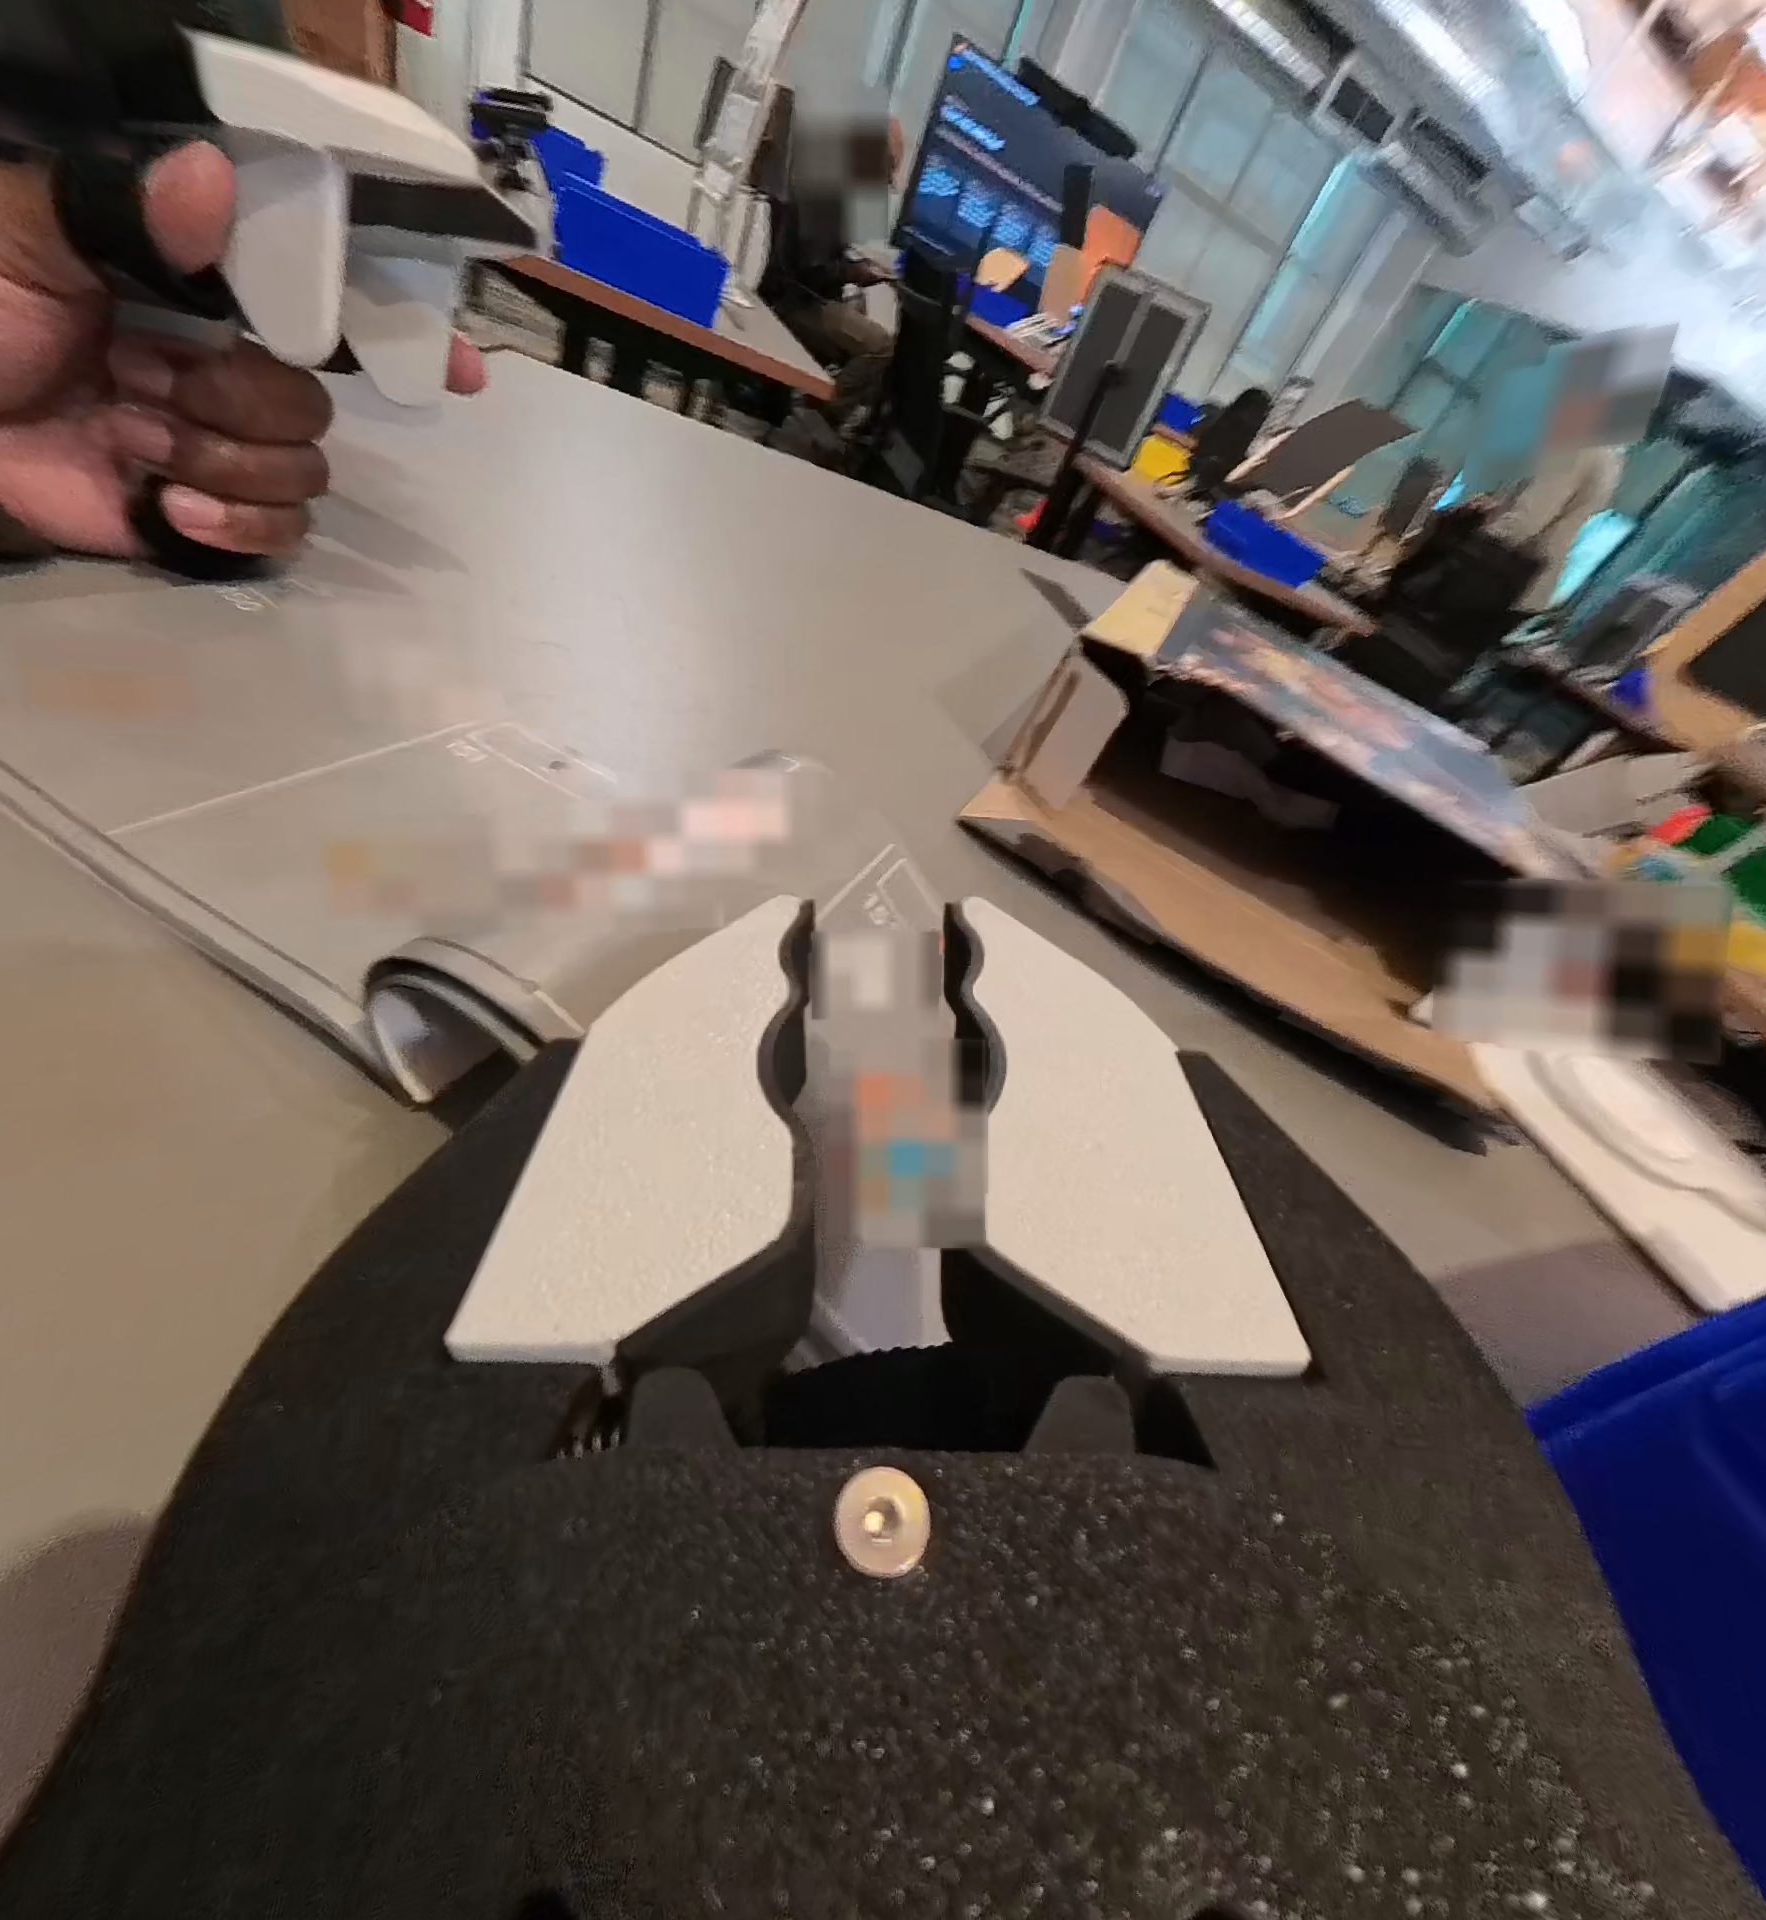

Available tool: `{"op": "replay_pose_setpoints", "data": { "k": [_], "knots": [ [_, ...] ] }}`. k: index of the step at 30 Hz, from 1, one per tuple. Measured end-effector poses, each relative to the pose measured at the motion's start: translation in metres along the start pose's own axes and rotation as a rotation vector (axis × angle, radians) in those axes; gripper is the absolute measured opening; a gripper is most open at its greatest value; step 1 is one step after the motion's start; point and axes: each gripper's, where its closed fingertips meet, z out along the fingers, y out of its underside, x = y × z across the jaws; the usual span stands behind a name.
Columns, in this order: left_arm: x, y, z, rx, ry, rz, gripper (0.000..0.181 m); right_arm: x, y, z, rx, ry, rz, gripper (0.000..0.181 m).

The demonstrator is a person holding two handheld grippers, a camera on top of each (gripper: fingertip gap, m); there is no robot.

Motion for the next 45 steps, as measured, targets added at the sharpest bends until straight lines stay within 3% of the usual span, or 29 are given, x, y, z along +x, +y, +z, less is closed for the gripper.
{"op": "replay_pose_setpoints", "data": {
  "k": [4, 12, 16, 20, 24, 29, 45],
  "knots": [
    [0.007, 0.002, 0.0, -0.016, 0.038, -0.006, 0.036, -0.015, 0.0, -0.005, -0.065, -0.172, 0.162, 0.028],
    [0.029, 0.019, 0.004, -0.136, 0.107, 0.047, 0.037, -0.016, 0.022, -0.02, -0.286, -0.187, 0.153, 0.034],
    [0.047, 0.042, 0.009, -0.32, 0.13, 0.177, 0.037, -0.001, 0.039, -0.026, -0.39, -0.098, 0.129, 0.03],
    [0.076, 0.062, 0.018, -0.522, 0.196, 0.339, 0.039, 0.007, 0.051, -0.026, -0.427, -0.089, 0.237, 0.028],
    [0.1, 0.094, 0.025, -0.692, 0.285, 0.346, 0.041, 0.002, 0.059, -0.024, -0.458, -0.117, 0.34, 0.028],
    [0.11, 0.12, 0.026, -0.819, 0.306, 0.354, 0.042, -0.01, 0.066, -0.015, -0.523, -0.119, 0.32, 0.027],
    [0.095, 0.137, -0.007, -1.015, 0.322, 0.358, 0.045, -0.054, 0.022, 0.029, -0.487, -0.159, 0.182, 0.023]
  ]
}}
